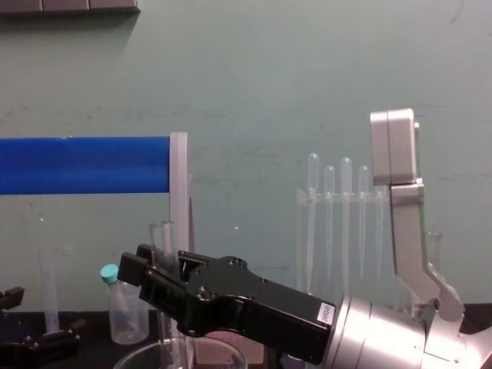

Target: Hold the test tube with one hand and immerse one end into the beaker, then return it to the test tube rack.

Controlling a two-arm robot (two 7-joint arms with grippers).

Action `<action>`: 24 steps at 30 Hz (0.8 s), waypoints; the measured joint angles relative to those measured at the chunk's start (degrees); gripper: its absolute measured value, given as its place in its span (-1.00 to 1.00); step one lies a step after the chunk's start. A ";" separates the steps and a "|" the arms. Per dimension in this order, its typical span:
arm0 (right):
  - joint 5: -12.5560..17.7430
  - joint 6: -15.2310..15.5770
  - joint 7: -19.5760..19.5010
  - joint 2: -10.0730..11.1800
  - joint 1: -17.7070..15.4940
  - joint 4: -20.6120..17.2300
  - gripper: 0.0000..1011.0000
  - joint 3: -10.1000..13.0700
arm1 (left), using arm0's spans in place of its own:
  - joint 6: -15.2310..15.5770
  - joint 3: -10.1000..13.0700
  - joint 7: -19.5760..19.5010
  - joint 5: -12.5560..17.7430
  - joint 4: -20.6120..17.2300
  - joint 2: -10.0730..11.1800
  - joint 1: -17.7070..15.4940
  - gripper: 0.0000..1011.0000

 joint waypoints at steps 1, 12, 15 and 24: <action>0.00 0.00 0.00 0.00 0.00 0.00 -0.56 0.00 | 0.00 0.00 0.00 0.00 0.00 0.00 0.00 0.98; 0.00 0.00 0.00 0.00 0.00 0.00 -0.56 0.00 | 0.00 0.00 0.00 0.00 0.00 0.00 0.00 0.98; 0.00 0.00 0.00 0.00 0.00 0.00 -0.56 0.00 | 0.00 0.00 0.00 0.00 0.00 0.00 0.00 0.98; 0.00 0.00 0.00 0.00 0.00 0.00 -0.56 0.00 | 0.00 0.00 0.00 0.00 0.00 0.00 0.00 0.98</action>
